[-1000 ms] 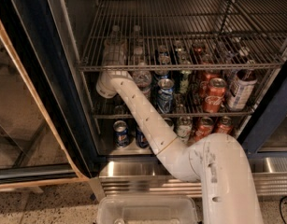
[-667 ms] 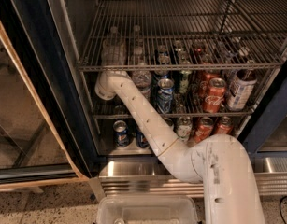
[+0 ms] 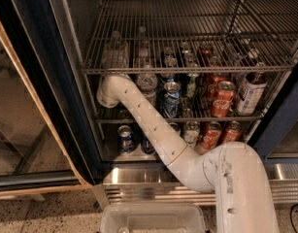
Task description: Pick water bottle from middle shelf of fridge
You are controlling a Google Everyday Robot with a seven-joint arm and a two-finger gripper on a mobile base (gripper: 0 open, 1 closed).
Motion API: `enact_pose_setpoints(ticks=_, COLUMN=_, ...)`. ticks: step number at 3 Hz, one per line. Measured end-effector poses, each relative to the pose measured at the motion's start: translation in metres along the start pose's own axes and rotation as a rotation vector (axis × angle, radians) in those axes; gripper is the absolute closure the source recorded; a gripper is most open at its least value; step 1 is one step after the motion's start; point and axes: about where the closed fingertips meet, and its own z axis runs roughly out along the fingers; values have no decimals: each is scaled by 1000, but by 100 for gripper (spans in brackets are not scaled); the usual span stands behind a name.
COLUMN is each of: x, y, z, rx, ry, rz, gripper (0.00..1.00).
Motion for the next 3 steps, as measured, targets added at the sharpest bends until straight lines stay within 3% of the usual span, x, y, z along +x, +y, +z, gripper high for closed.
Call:
enact_pose_setpoints(ticks=1, x=4, y=10, z=-48, rx=-20, ry=10, rz=-5, gripper=100)
enact_pose_setpoints(ticks=2, x=0, y=34, z=-67, rx=-65, ry=-8, rz=-24, gripper=100)
enact_pose_setpoints(ticks=3, x=0, y=32, z=-73, rx=-58, ry=-13, rz=-13, gripper=100)
